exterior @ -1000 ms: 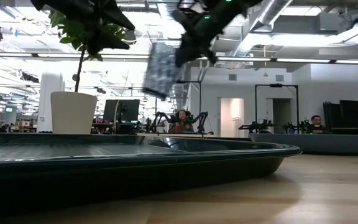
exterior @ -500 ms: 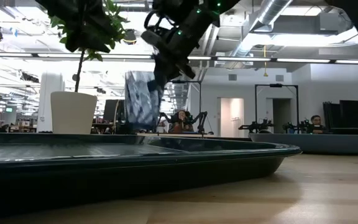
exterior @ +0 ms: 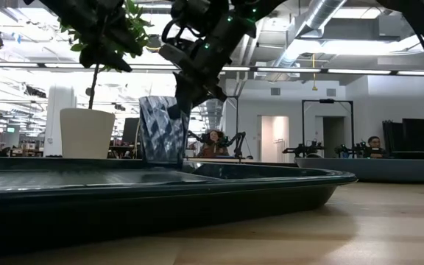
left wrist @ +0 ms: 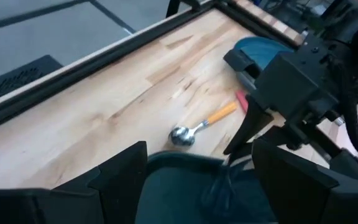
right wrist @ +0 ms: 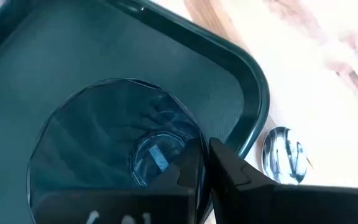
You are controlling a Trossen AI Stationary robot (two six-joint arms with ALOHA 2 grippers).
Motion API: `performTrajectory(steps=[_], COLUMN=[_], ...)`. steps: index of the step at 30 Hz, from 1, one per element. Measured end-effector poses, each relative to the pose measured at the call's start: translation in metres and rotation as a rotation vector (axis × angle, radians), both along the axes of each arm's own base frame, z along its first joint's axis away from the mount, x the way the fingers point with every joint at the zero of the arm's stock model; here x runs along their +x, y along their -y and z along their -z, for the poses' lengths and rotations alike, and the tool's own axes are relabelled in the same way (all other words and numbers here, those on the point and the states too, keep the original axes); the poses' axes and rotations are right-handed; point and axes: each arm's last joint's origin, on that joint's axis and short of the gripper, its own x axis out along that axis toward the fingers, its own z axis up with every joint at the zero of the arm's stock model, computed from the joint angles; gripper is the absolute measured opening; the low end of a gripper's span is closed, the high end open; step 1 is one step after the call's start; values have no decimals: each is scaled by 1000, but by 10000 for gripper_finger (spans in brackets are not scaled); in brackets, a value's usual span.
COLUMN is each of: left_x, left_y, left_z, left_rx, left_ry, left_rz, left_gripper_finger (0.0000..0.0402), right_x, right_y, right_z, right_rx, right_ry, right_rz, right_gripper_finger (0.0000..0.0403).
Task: Pick and place plate/cup/fork/spoon on tray
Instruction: Put the blue cup on the black tray
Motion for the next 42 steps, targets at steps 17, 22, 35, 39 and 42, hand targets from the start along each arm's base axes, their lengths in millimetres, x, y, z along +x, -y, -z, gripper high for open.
performTrajectory(steps=[17, 22, 35, 39, 42], left_x=[2, 6, 50, 63, 70], left_y=[-1, -2, 3, 4, 3], left_z=[2, 4, 30, 42, 51], left_rx=[11, 8, -59, -65, -74], left_ry=[-16, -24, -95, -125, -162], left_rz=[10, 10, 152, 173, 180], left_gripper_finger=[277, 277, 277, 277, 277], right_x=[-2, -10, -60, -68, -70], right_y=[4, 5, -7, -14, -20], right_z=[-6, -25, -87, -88, -86], right_rx=[-11, -29, -120, -138, -141], right_ry=[10, 39, -20, -81, -120], right_rz=[-15, -28, 32, 56, 52], right_gripper_finger=[190, 223, 221, 221, 221])
